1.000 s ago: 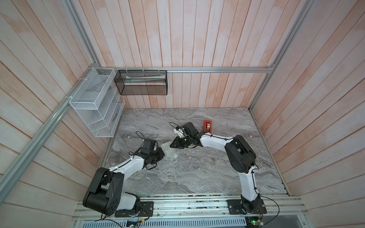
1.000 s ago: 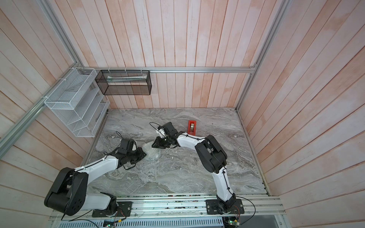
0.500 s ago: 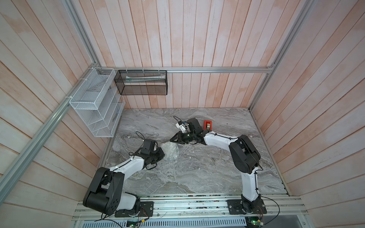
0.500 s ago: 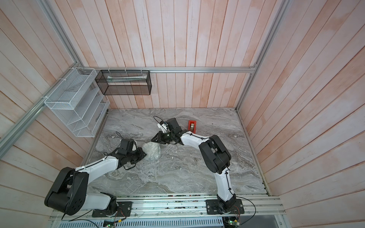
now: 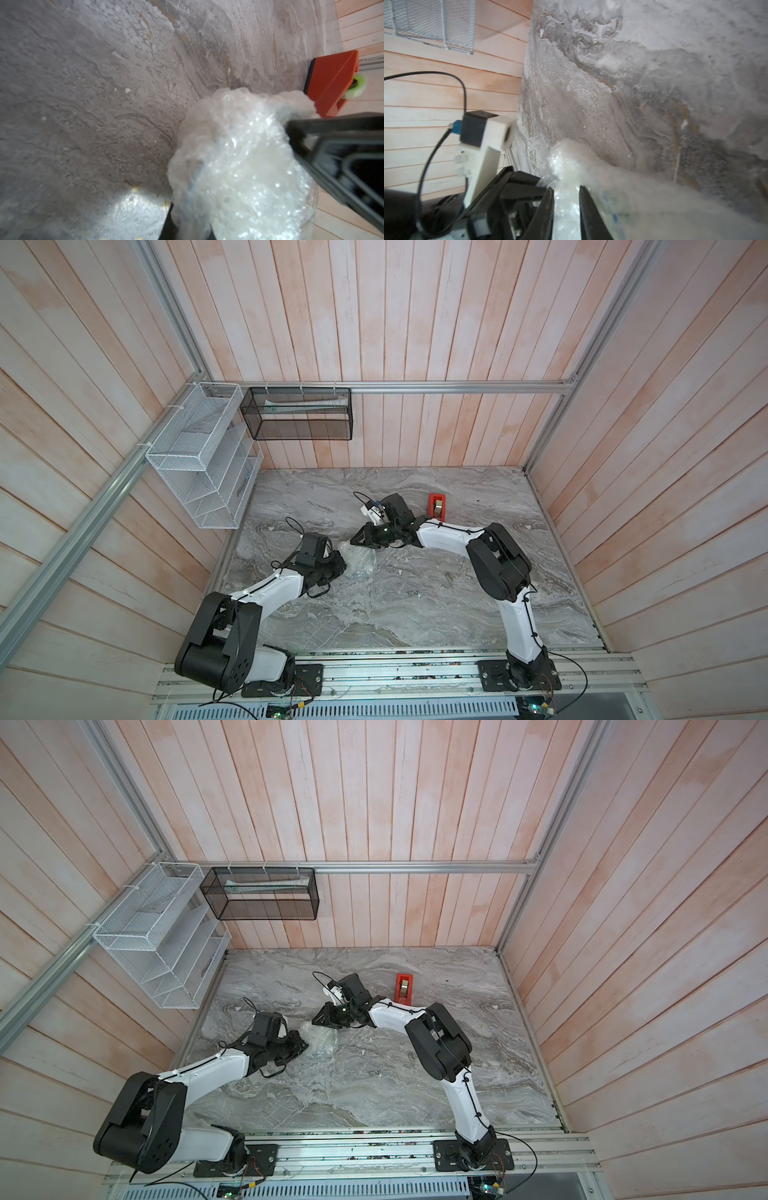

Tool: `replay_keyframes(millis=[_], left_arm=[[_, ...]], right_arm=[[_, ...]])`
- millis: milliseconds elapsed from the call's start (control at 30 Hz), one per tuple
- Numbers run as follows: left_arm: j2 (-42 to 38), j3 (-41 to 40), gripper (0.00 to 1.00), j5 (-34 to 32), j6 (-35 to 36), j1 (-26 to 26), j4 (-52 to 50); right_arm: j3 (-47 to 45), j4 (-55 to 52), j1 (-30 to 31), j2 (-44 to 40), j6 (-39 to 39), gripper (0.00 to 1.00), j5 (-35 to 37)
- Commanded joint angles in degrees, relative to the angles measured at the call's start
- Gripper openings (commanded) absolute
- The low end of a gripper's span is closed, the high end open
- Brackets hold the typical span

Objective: Wrap bowls in bubble wrap
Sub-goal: Wrap the bowl in bubble wrap.

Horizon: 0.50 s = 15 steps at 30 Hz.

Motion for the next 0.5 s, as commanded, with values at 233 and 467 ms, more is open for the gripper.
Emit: replay_keyframes(millis=[233, 467], left_arm=[[1.71, -2.85, 0.0, -4.22, 0.9, -0.08, -7.02], [1.71, -2.65, 0.0, -6.45, 3.73, -0.23, -8.86]], right_arm=[[2.11, -7.95, -1.87, -0.41, -4.82, 0.24, 4.01], [-0.84, 5.09, -5.74, -9.11, 0.44, 0.29, -11.28]])
